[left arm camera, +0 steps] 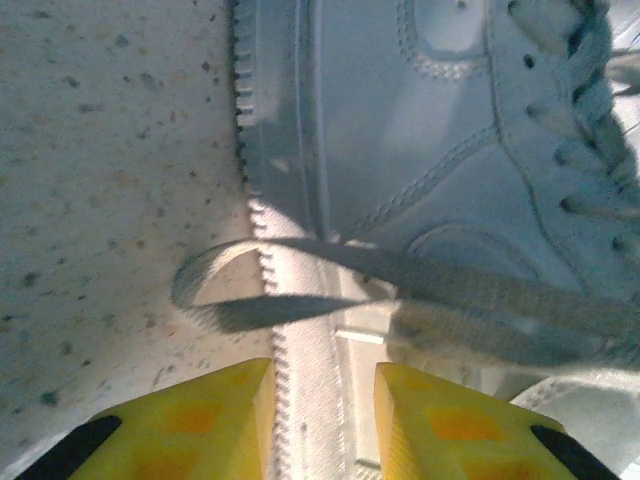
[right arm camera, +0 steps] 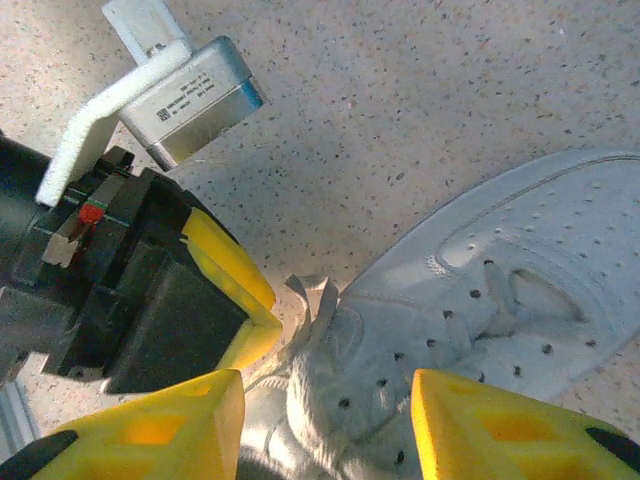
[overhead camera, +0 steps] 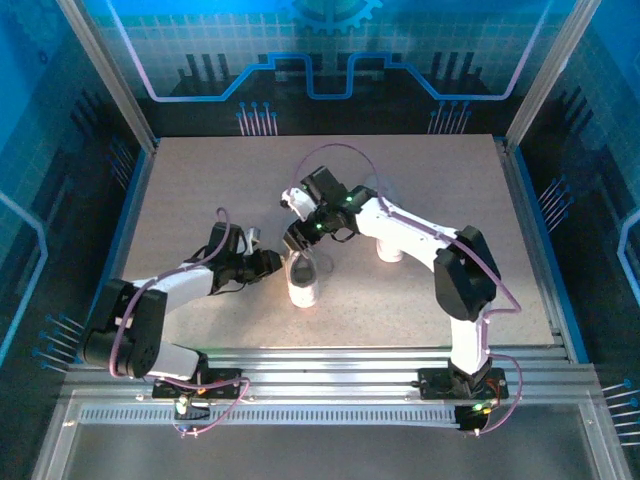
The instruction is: Tie the shoes
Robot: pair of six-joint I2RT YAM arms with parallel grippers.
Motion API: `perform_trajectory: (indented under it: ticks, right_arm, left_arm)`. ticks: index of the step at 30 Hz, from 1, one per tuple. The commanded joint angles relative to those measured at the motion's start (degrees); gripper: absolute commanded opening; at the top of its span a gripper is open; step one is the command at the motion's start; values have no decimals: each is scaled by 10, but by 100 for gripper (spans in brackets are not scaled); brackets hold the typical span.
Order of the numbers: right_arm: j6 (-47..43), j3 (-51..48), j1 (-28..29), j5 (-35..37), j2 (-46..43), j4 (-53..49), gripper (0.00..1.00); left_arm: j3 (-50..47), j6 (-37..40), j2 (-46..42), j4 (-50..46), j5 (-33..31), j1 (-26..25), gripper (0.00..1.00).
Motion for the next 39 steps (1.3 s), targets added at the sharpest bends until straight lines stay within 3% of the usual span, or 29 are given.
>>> perform_trajectory:
  ticks: [1,10,17,22,28,34,39]
  right_arm:
    - [-16,31,7,3,29,-25,47]
    - [-21,62,6,17,65,-49,41]
    - [-21,73,6,32,78,-68,30]
    - [-23,99,6,40,91,-101,24]
    - [-42,136,6,46,109,-152,36]
    - [-75,190,9,39,146,-221,37]
    - [-110,234,19,45,174,-271,37]
  left_arm:
    - [-11,-80,22,103,34,10,33]
    - [-26,-149,82,218,74,21,42]
    - [-48,-222,125,347,97,21,42]
    - [-47,-218,106,336,95,27,38]
    - [-31,-205,86,299,98,31,36]
    - [-26,-194,87,277,96,31,41]
    - [-15,-164,89,253,96,34,39]
